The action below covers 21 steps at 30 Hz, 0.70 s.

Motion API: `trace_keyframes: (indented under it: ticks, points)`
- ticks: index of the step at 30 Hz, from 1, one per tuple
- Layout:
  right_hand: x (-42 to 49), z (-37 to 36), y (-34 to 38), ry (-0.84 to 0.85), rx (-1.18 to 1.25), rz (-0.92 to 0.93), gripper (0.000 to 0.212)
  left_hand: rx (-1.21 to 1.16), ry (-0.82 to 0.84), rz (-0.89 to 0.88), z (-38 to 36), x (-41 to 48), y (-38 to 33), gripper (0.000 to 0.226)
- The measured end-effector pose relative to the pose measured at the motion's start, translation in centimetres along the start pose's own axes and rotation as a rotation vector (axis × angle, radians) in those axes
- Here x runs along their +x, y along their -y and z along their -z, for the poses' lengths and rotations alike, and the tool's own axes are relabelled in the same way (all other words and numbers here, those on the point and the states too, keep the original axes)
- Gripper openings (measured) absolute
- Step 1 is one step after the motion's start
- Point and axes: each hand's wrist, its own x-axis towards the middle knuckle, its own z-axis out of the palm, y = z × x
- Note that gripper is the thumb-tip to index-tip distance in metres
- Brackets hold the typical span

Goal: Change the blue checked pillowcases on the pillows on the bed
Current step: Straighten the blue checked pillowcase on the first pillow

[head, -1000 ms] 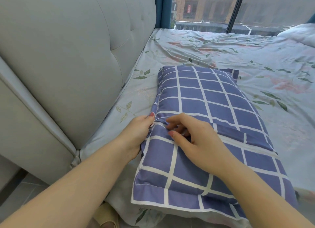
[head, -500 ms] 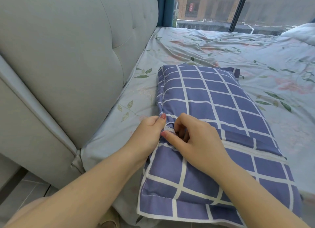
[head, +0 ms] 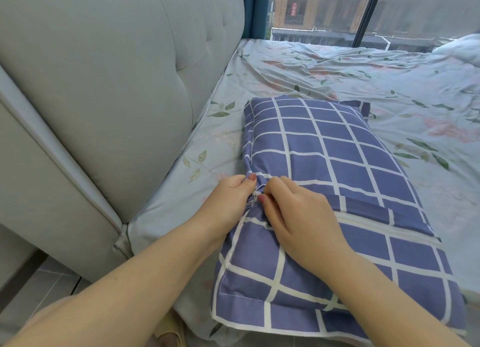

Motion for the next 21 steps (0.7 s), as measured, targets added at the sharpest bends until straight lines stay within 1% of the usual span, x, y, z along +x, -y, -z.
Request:
trace_keyframes:
  ticks: [3, 8, 12, 18, 21]
  points:
    - [0.02, -0.01, -0.07, -0.007, 0.018, 0.002, 0.031, 0.007, 0.005, 0.006, 0.0, -0.09, -0.06, 0.036]
    - [-0.01, -0.1, 0.23, -0.033, -0.054, -0.017, 0.023, 0.037, 0.009, 0.006, 0.03, -0.21, -0.15, 0.04]
    - [0.01, 0.04, 0.31, -0.008, -0.045, -0.01, 0.021, 0.024, 0.02, 0.008, 0.12, -0.28, -0.2, 0.035]
    - [0.19, 0.15, 0.43, -0.012, -0.062, -0.056, 0.022, 0.051, 0.007, 0.025, 0.23, -0.09, -0.13, 0.043]
    - [0.16, 0.13, 0.44, 0.095, 0.058, -0.132, 0.023, 0.044, 0.029, 0.029, 0.38, -0.11, -0.16, 0.044]
